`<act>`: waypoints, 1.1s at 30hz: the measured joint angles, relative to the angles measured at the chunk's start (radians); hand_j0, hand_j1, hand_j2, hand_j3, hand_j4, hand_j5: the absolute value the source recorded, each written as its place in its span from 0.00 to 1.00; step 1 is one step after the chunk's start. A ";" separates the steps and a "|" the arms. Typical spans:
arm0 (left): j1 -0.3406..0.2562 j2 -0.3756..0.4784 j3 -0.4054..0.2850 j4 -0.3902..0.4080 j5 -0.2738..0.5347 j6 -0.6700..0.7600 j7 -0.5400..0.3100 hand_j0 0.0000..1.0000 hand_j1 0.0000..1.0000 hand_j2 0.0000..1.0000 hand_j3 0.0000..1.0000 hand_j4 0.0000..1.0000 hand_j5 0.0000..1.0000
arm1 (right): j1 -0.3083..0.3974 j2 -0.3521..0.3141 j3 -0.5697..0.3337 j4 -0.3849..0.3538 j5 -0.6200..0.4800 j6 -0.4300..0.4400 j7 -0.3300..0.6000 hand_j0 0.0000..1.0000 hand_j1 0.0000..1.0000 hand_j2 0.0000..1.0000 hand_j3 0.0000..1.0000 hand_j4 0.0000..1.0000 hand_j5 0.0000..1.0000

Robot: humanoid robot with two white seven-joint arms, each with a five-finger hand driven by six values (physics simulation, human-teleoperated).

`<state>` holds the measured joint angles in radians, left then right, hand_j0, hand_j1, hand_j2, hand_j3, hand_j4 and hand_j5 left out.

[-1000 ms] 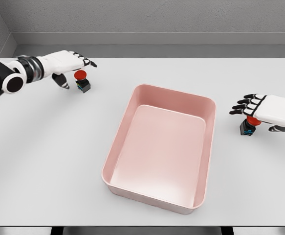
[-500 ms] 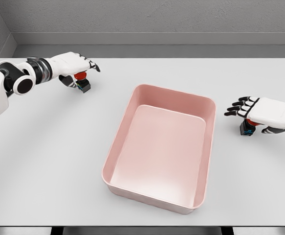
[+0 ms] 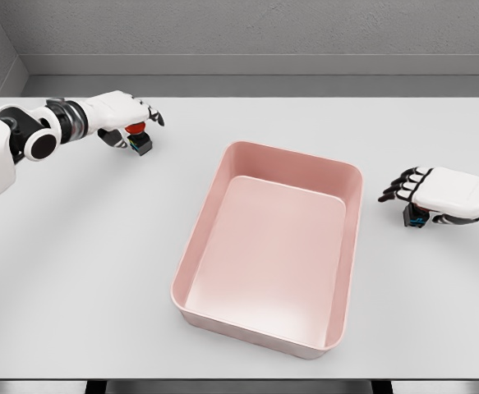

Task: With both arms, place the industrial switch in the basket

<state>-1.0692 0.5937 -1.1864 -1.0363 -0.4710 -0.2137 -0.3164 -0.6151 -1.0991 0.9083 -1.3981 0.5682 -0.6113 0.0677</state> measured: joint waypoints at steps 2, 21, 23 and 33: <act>0.000 0.000 -0.001 0.000 -0.001 0.000 0.000 0.77 0.77 0.77 0.77 0.77 0.77 | 0.000 0.000 0.000 -0.003 0.005 0.000 0.000 0.82 0.82 0.82 0.82 0.82 0.82; -0.002 -0.006 -0.016 0.026 -0.005 0.000 -0.001 0.70 0.70 0.70 0.70 0.70 0.70 | 0.000 0.000 -0.012 -0.005 0.062 0.000 -0.003 0.55 0.55 0.55 0.55 0.55 0.55; -0.002 -0.006 -0.015 0.025 -0.005 0.000 0.001 0.70 0.70 0.70 0.70 0.70 0.70 | 0.000 0.000 -0.019 -0.005 0.067 0.000 -0.002 0.55 0.55 0.55 0.55 0.55 0.55; -0.003 -0.006 -0.014 0.022 -0.008 -0.001 0.001 0.66 0.66 0.66 0.66 0.66 0.66 | -0.002 -0.004 -0.059 -0.004 0.068 0.000 -0.003 0.55 0.55 0.55 0.55 0.55 0.55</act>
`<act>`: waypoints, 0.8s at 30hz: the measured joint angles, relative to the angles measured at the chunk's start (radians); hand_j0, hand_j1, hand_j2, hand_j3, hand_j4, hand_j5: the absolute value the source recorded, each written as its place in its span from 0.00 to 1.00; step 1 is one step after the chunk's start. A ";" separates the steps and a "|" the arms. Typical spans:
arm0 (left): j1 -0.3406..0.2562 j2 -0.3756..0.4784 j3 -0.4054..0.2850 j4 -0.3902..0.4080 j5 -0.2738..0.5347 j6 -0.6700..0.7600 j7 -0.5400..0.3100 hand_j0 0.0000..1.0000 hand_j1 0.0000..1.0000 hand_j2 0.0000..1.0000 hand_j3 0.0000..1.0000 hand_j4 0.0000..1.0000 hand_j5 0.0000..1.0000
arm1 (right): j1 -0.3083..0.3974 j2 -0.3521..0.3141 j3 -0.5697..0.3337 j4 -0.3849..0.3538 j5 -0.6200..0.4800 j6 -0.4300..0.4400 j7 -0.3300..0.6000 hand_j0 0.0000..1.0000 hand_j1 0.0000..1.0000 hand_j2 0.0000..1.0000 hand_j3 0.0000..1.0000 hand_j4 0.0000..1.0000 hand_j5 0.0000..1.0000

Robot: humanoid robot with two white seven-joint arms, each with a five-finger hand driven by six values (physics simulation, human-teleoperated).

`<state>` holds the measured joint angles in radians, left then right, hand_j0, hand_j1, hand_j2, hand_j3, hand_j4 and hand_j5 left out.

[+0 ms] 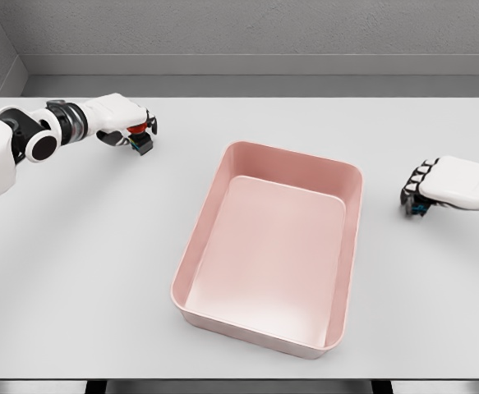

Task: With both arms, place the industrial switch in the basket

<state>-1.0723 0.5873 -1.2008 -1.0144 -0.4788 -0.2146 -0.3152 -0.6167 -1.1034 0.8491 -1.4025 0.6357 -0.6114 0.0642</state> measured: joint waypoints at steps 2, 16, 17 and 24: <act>0.001 0.000 0.001 0.000 0.000 0.000 0.001 0.64 0.64 0.64 0.64 0.64 0.64 | -0.002 -0.001 -0.006 0.000 -0.002 0.000 -0.001 0.55 0.55 0.55 0.55 0.55 0.55; 0.002 0.000 0.000 -0.011 -0.004 -0.006 0.006 0.51 0.51 0.51 0.51 0.51 0.51 | 0.000 -0.022 -0.054 -0.064 -0.009 0.000 -0.010 0.55 0.55 0.55 0.55 0.55 0.55; 0.002 0.001 -0.001 -0.012 -0.005 -0.007 0.005 0.51 0.51 0.51 0.51 0.51 0.51 | 0.000 -0.026 -0.057 -0.070 -0.009 0.000 -0.010 0.55 0.55 0.55 0.55 0.55 0.55; 0.000 0.004 -0.012 -0.036 -0.006 -0.015 0.004 0.49 0.49 0.49 0.49 0.49 0.49 | 0.002 -0.038 -0.074 -0.109 -0.014 0.000 -0.010 0.55 0.55 0.55 0.55 0.55 0.55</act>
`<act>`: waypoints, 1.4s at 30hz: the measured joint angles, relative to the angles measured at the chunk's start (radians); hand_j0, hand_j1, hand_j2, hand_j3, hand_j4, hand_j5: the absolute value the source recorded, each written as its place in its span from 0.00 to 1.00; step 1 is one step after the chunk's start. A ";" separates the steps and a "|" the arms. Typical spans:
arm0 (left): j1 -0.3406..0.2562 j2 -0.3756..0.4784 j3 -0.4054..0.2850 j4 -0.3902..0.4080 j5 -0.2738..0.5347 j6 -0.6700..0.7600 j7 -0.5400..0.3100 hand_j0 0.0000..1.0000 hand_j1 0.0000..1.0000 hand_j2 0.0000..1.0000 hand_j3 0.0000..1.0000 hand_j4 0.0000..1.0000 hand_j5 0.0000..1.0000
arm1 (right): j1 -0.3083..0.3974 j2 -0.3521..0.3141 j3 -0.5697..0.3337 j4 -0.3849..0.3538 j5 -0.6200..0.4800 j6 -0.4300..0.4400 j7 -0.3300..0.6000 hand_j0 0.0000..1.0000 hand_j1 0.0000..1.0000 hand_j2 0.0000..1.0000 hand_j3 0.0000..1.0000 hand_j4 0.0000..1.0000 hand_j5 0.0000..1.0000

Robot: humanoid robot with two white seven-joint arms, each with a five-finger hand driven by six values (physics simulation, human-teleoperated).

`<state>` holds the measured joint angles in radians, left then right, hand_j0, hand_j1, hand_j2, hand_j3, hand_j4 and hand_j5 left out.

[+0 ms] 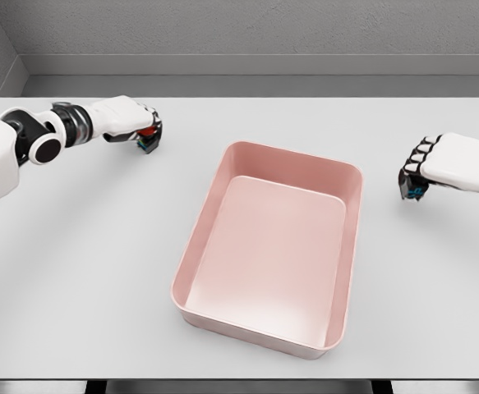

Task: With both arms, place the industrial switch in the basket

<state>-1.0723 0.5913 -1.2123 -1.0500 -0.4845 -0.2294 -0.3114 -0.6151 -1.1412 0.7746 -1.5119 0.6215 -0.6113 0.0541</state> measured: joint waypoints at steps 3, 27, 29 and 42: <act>-0.011 0.006 -0.003 -0.027 0.009 -0.017 -0.003 0.49 0.49 0.49 0.49 0.49 0.49 | 0.000 -0.010 -0.017 -0.014 -0.007 0.000 0.000 0.55 0.55 0.55 0.55 0.55 0.55; -0.132 0.295 -0.001 -0.313 0.269 -0.379 -0.024 0.49 0.49 0.49 0.49 0.49 0.49 | 0.000 -0.048 -0.062 -0.133 -0.068 0.000 0.000 0.55 0.55 0.55 0.55 0.55 0.55; -0.132 0.314 -0.003 -0.387 0.280 -0.381 -0.028 0.49 0.49 0.49 0.49 0.49 0.49 | 0.000 -0.047 -0.063 -0.148 -0.069 0.000 0.000 0.55 0.55 0.55 0.55 0.55 0.55; -0.132 0.332 -0.031 -0.631 0.357 -0.385 -0.070 0.50 0.50 0.50 0.50 0.50 0.50 | 0.000 -0.038 -0.061 -0.222 -0.090 0.000 0.000 0.55 0.55 0.55 0.55 0.55 0.55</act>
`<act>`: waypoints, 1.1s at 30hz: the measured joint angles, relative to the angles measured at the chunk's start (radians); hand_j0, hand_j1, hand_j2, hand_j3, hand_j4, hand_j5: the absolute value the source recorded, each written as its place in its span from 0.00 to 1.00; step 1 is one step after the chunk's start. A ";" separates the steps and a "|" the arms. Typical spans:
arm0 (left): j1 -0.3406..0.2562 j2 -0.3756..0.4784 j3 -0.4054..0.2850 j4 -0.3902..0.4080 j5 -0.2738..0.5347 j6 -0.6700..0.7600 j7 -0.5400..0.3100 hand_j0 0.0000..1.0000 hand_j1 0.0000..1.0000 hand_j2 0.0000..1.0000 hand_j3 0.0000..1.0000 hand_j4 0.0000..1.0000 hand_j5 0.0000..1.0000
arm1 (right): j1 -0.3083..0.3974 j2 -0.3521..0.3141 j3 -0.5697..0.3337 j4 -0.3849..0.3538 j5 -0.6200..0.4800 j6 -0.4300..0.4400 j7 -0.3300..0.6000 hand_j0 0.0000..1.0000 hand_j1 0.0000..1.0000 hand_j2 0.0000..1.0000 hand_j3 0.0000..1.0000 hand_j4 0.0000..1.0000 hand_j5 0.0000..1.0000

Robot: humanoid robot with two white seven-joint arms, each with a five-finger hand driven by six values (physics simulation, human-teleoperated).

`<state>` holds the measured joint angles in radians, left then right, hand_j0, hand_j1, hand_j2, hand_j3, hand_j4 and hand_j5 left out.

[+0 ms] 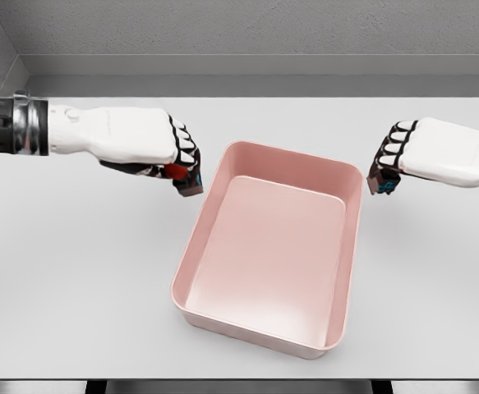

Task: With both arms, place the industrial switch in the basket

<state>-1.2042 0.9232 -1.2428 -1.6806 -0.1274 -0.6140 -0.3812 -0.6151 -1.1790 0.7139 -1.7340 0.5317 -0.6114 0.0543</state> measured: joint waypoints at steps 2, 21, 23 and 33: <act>0.000 -0.005 -0.017 -0.025 0.004 0.000 -0.003 0.50 0.50 0.50 0.50 0.50 0.50 | 0.000 0.001 0.000 -0.009 -0.001 0.000 0.000 0.55 0.55 0.55 0.55 0.55 0.55; 0.009 -0.117 -0.158 -0.082 -0.001 0.001 -0.034 0.52 0.52 0.52 0.52 0.52 0.52 | -0.002 0.096 0.003 -0.022 -0.019 0.000 0.004 0.55 0.55 0.55 0.55 0.55 0.55; 0.009 -0.127 -0.166 -0.082 -0.001 0.001 -0.040 0.55 0.55 0.55 0.55 0.55 0.55 | -0.002 0.107 0.004 -0.022 -0.019 0.000 0.006 0.55 0.55 0.55 0.55 0.55 0.55; 0.011 -0.146 -0.177 -0.082 0.000 0.001 -0.046 0.89 0.89 0.89 0.89 0.89 0.89 | 0.000 0.177 0.010 -0.022 -0.019 0.000 0.009 0.69 0.69 0.69 0.69 0.69 0.69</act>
<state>-1.1935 0.7775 -1.4195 -1.7623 -0.1276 -0.6128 -0.4277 -0.6151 -1.0017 0.7243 -1.7563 0.5128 -0.6114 0.0633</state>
